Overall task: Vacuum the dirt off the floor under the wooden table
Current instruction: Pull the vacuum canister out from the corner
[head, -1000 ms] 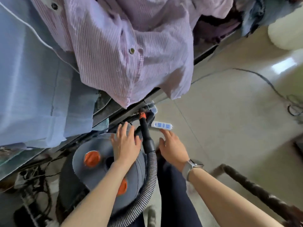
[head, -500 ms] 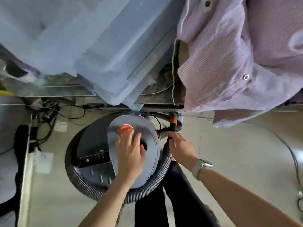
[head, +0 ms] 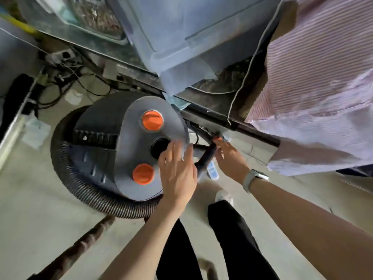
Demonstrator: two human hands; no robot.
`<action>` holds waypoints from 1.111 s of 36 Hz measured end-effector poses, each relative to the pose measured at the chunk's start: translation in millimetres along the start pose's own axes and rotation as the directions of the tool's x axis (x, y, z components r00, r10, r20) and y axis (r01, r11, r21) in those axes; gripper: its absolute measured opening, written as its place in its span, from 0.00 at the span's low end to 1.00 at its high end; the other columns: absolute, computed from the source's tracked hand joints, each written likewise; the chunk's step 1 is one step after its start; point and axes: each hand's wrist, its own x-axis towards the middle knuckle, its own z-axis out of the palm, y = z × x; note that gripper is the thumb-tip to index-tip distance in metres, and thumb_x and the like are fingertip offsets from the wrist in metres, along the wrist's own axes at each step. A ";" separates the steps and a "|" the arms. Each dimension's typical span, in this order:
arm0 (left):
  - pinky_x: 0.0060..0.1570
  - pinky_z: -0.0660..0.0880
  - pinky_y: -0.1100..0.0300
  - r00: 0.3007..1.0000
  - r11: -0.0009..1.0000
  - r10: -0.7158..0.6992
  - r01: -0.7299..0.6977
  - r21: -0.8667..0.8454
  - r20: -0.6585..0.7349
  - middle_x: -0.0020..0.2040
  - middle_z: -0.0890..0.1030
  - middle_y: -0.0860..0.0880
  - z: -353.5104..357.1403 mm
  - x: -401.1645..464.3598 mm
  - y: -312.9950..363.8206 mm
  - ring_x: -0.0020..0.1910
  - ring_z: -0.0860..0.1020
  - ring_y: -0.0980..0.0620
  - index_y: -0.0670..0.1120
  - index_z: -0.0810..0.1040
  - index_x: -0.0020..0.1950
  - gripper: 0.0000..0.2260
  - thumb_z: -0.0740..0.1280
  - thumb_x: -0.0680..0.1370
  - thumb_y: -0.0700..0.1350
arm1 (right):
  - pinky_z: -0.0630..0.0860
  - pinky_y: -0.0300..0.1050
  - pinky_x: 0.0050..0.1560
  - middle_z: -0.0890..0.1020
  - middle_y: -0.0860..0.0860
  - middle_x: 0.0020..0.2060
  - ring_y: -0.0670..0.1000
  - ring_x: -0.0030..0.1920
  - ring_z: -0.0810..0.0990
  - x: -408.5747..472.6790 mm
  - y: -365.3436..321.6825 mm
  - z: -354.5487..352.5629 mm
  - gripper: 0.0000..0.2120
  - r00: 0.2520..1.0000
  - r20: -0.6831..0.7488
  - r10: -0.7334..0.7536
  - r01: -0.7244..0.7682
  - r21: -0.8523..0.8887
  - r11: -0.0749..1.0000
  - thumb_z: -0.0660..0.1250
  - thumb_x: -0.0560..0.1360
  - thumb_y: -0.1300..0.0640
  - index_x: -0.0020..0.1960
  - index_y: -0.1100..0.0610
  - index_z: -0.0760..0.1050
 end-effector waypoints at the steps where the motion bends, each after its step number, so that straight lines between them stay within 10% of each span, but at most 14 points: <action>1: 0.58 0.63 0.49 1.000 1.000 0.006 -0.006 -0.002 -0.013 0.62 0.76 0.40 6.4 0.2 9.8 0.64 0.67 0.42 0.44 0.77 0.61 0.20 0.61 0.70 0.43 | 0.73 0.51 0.58 0.74 0.57 0.65 0.60 0.60 0.77 3.4 8.8 0.2 0.19 0.999 0.018 -0.029 0.030 -0.051 0.998 0.54 0.81 0.57 0.72 0.53 0.66; 10: 0.63 0.70 0.48 0.983 0.956 -0.095 0.133 -0.260 0.155 0.64 0.73 0.35 92.9 21.4 52.7 0.64 0.72 0.36 0.34 0.72 0.65 0.16 0.62 0.76 0.33 | 0.68 0.51 0.66 0.68 0.52 0.71 0.56 0.68 0.70 31.3 70.6 18.9 0.24 0.972 0.178 -0.155 0.170 -0.071 0.983 0.56 0.80 0.62 0.75 0.52 0.61; 16: 0.60 0.63 0.57 0.963 0.990 -0.088 0.114 -0.087 0.256 0.60 0.75 0.38 143.0 59.7 42.1 0.62 0.72 0.41 0.35 0.72 0.62 0.17 0.60 0.79 0.46 | 0.65 0.48 0.69 0.55 0.49 0.77 0.55 0.73 0.62 44.9 90.0 33.2 0.31 0.946 0.265 -0.185 0.208 -0.065 0.976 0.54 0.79 0.66 0.77 0.48 0.52; 28: 0.56 0.73 0.54 0.791 0.951 -0.311 0.256 0.175 0.527 0.58 0.80 0.39 175.1 102.3 24.4 0.59 0.78 0.42 0.37 0.76 0.57 0.10 0.59 0.79 0.34 | 0.62 0.46 0.71 0.44 0.45 0.78 0.47 0.77 0.47 54.7 107.8 47.8 0.36 0.912 0.349 -0.214 0.256 -0.078 0.963 0.52 0.78 0.70 0.78 0.45 0.43; 33: 0.53 0.74 0.52 0.822 0.954 -0.296 0.280 0.108 0.486 0.55 0.80 0.38 169.4 100.0 25.7 0.57 0.78 0.40 0.37 0.77 0.55 0.11 0.59 0.76 0.31 | 0.62 0.42 0.69 0.46 0.46 0.78 0.47 0.76 0.53 50.4 101.7 41.0 0.31 0.917 0.364 -0.166 0.194 -0.042 0.980 0.51 0.81 0.67 0.78 0.47 0.45; 37: 0.53 0.75 0.53 0.823 0.944 -0.312 0.325 0.057 0.474 0.55 0.81 0.39 159.5 96.1 31.9 0.57 0.78 0.42 0.38 0.77 0.55 0.10 0.60 0.77 0.33 | 0.69 0.31 0.46 0.62 0.52 0.75 0.40 0.49 0.75 45.9 98.0 36.2 0.28 0.942 0.320 -0.105 0.112 -0.003 0.994 0.51 0.81 0.63 0.78 0.46 0.48; 40: 0.52 0.73 0.54 0.818 0.916 -0.359 0.402 -0.001 0.449 0.56 0.79 0.40 148.5 87.8 42.4 0.56 0.78 0.43 0.38 0.77 0.55 0.09 0.62 0.78 0.36 | 0.69 0.46 0.61 0.67 0.57 0.72 0.57 0.65 0.73 37.9 94.5 32.9 0.26 0.964 0.249 -0.093 0.090 0.026 0.996 0.52 0.82 0.63 0.77 0.49 0.53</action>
